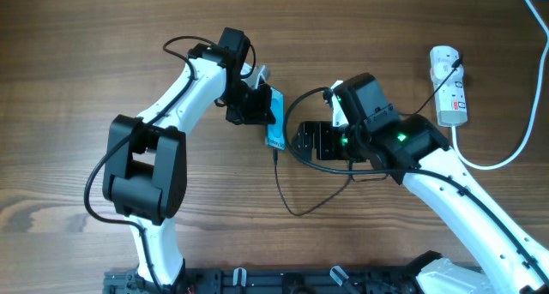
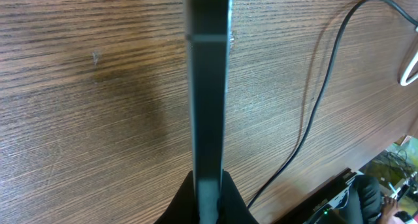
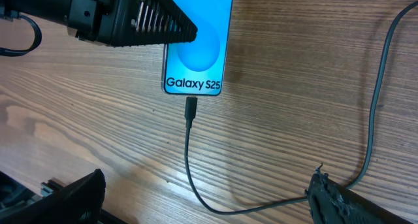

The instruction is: Plug charger to phone and switch on socket

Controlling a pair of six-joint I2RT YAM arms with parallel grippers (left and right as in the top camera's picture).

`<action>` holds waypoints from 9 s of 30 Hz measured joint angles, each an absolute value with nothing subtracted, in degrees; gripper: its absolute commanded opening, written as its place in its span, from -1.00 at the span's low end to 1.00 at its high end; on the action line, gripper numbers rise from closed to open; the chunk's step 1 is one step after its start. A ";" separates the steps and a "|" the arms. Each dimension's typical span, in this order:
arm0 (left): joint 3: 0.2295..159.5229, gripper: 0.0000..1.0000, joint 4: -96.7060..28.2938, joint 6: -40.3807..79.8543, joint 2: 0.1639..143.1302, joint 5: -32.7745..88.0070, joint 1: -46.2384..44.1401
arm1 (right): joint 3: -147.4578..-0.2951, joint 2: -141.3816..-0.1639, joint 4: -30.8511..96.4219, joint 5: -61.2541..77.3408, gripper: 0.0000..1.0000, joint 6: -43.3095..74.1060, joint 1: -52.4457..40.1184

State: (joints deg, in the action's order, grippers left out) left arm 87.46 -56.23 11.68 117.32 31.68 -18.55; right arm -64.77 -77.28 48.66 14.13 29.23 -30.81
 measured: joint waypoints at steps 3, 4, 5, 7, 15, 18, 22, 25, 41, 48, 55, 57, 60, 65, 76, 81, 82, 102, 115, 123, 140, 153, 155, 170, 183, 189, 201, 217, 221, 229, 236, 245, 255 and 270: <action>87.46 -0.92 -55.72 11.68 118.15 31.88 -18.72 | -64.77 -77.28 48.66 14.13 0.99 29.23 -30.81; 87.46 -0.92 -55.02 11.68 119.37 31.88 -18.81 | -64.77 -77.30 48.66 14.13 1.00 29.23 -30.81; 87.46 -0.92 -54.76 11.68 120.42 31.88 -18.81 | -64.77 -77.30 48.66 14.13 1.00 29.23 -30.81; 87.46 -0.87 -53.69 11.42 121.62 32.75 -18.81 | -64.77 -77.30 48.71 14.13 0.99 29.23 -30.81; 87.46 -0.52 -53.74 11.25 121.71 30.46 -18.81 | -64.77 -77.30 48.88 14.13 1.00 29.23 -30.81; 87.46 -0.46 -53.76 11.27 121.73 25.78 -18.87 | -64.77 -77.30 48.88 14.13 0.99 29.23 -30.81; 87.46 -0.39 -53.84 11.25 121.73 22.48 -18.87 | -64.77 -77.30 48.88 14.13 1.00 29.23 -30.81; 87.46 -0.30 -54.19 11.31 121.75 20.91 -18.87 | -64.77 -77.30 48.88 14.11 1.00 29.23 -30.81; 87.61 1.00 -57.65 11.86 108.73 15.66 -18.85 | -64.77 -77.30 49.93 14.13 0.99 29.23 -30.81; 88.95 1.00 -66.65 15.38 81.10 13.93 -21.80 | -64.77 -77.30 50.09 14.11 0.99 29.23 -30.81; 76.88 1.00 -68.99 22.57 69.63 5.78 -28.84 | -64.99 -77.34 50.59 13.85 0.99 29.26 -30.79; 70.43 1.00 -67.96 24.82 69.80 4.49 -29.21 | -67.79 -77.52 53.28 13.10 0.99 29.08 -30.15; 66.94 1.00 -67.20 26.28 69.91 3.88 -29.21 | -77.36 -77.69 61.58 7.44 0.99 29.02 -24.34; 66.85 1.00 -66.78 26.50 69.91 3.66 -29.21 | -85.41 -77.58 65.14 -0.60 0.99 30.61 -2.44; 66.81 1.00 -66.81 26.52 69.91 3.66 -29.21 | -85.06 -91.74 57.01 -8.03 1.00 29.85 24.32; 66.81 1.00 -66.78 26.55 69.91 3.66 -29.21 | -84.88 -100.92 51.07 -9.28 0.93 28.25 24.32; 66.81 1.00 -66.81 26.55 69.91 3.66 -29.21 | -84.86 -101.54 50.68 -9.28 0.93 28.14 24.32; 66.81 1.00 -66.83 26.92 69.91 3.66 -29.21 | -84.77 -116.97 36.58 -6.55 1.00 8.58 24.58; 66.81 1.00 -66.81 26.92 69.91 3.66 -29.21 | -84.77 -119.28 32.49 -3.40 0.99 7.18 24.58; 66.81 0.99 -66.81 26.92 69.91 3.66 -29.21 | -83.99 -119.28 31.94 -1.30 1.00 7.18 24.86; 66.81 1.00 -66.81 26.92 69.91 3.66 -29.21 | -82.70 -119.26 30.37 0.89 0.99 7.25 25.52; 66.81 1.00 -66.81 26.92 69.91 3.66 -29.21 | -82.26 -119.26 31.03 4.71 0.99 7.25 26.41; 66.81 1.00 -66.81 26.92 69.91 3.66 -29.21 | -82.26 -119.26 31.38 4.73 0.99 7.25 26.41; 66.81 1.00 -66.74 26.92 69.91 3.66 -29.21 | -80.60 -92.36 52.90 8.47 1.00 7.66 25.17; 66.78 1.00 -66.67 26.92 69.91 3.66 -29.21 | -70.63 -42.74 67.20 16.73 0.99 19.77 25.17; 66.78 1.00 -66.70 26.92 69.91 3.66 -29.21 | -70.57 -41.36 67.29 16.75 1.00 31.53 25.17; 66.78 1.00 -66.70 26.92 69.91 3.66 -29.21 | -70.57 -41.85 67.29 13.41 1.00 34.68 24.99; 66.76 1.00 -66.74 26.92 69.91 3.66 -29.21 | -34.79 -18.55 30.83 4.32 1.00 10.74 -2.70; 66.74 1.00 -66.70 26.92 69.91 3.66 -29.21 | -23.20 -10.66 20.21 7.46 1.00 2.92 -2.70; 66.74 1.00 -66.76 26.92 69.91 3.66 -29.21 | -9.45 -3.14 7.16 7.92 1.00 -0.54 -1.76; 66.74 1.00 -66.78 26.92 69.91 3.66 -29.21 | -2.66 -1.10 -0.34 5.93 1.00 -0.27 -1.67; 66.74 1.00 -66.78 26.92 69.91 3.64 -29.21 | -0.45 -1.10 0.01 3.79 1.00 -1.69 -1.65; 66.74 1.00 -66.81 26.92 69.91 3.64 -29.21 | -0.45 -1.10 -0.01 3.79 0.99 -2.92 -1.65; 66.74 1.00 -67.29 26.70 69.91 2.17 -29.21 | -0.45 -1.10 -0.01 3.79 1.00 -2.94 -1.65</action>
